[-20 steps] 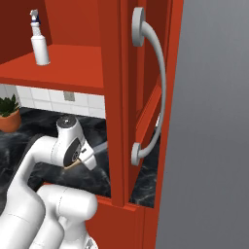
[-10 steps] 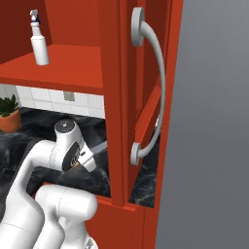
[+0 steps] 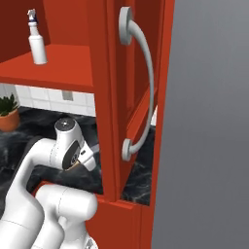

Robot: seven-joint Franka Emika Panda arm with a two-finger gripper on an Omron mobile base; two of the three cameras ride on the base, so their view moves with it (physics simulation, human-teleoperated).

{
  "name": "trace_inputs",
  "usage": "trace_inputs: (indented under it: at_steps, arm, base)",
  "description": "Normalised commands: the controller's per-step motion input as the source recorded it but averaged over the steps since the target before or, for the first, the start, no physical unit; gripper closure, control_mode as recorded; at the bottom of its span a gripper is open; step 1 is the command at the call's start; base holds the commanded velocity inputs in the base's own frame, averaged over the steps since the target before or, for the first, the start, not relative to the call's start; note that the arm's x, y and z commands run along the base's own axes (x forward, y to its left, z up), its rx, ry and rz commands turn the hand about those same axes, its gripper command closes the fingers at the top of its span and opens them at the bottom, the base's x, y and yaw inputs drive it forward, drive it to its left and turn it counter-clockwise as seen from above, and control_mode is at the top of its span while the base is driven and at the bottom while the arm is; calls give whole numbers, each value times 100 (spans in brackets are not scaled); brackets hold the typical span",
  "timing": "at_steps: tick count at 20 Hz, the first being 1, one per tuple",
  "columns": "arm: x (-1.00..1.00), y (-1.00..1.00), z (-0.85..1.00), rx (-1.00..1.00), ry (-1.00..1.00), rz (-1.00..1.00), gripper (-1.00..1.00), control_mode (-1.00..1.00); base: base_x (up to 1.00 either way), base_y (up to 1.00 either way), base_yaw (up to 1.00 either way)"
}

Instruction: Move the cutting board and knife to the sink. Then move spray from the cabinet to the counter.

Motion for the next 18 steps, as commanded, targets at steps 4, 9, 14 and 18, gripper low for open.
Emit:
trace_inputs:
  at_steps: [4, 9, 14, 18]
  arm:
    - [0, 0, 0, 0, 0, 0, 100, 100]
    - [0, 0, 0, 0, 0, 0, 100, 100]
    - [0, 0, 0, 0, 0, 0, 100, 100]
    - [0, 0, 0, 0, 0, 0, 100, 100]
  base:
    - [-46, -2, 5]
    - [-61, -15, 4]
    - [-71, -11, 0]
    - [-76, -13, 0]
